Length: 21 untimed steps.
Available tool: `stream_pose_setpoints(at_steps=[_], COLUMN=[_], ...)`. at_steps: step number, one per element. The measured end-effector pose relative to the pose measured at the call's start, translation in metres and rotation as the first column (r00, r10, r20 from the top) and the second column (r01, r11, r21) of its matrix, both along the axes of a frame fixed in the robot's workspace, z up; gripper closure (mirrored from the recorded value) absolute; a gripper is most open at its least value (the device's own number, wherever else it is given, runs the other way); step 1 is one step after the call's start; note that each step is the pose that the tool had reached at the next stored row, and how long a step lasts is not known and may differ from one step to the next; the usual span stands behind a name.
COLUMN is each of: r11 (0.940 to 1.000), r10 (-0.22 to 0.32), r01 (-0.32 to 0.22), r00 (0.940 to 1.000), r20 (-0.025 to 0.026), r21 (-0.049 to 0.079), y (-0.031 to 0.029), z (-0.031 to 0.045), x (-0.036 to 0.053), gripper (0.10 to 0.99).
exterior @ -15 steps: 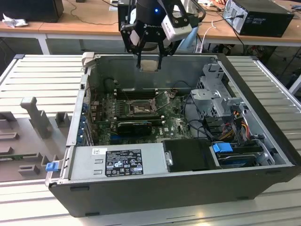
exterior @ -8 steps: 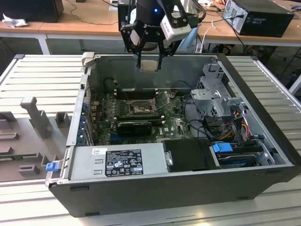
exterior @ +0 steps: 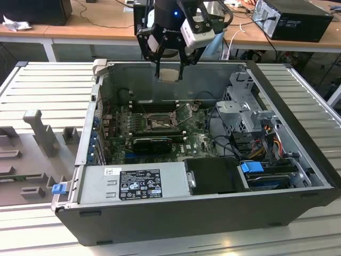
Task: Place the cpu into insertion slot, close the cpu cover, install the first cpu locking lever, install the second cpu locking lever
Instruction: 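Place the cpu into insertion slot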
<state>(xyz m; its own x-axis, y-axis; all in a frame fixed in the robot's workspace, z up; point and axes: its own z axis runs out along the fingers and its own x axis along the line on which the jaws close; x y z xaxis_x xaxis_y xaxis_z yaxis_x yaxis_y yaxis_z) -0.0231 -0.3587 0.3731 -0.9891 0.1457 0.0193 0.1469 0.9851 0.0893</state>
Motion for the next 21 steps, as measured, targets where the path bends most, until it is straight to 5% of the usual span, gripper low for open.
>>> stream_pose_setpoints(at_steps=[12,21], r11=[0.9896,0.9703], r10=[-0.144,-0.242], r01=[0.144,0.242], r00=[0.9896,0.9703], r20=[0.0001,0.0001], r21=[-0.002,-0.002], y=[0.0,0.0], z=[-0.002,-0.0023], x=[0.0,0.0001], gripper=[0.549,0.549])
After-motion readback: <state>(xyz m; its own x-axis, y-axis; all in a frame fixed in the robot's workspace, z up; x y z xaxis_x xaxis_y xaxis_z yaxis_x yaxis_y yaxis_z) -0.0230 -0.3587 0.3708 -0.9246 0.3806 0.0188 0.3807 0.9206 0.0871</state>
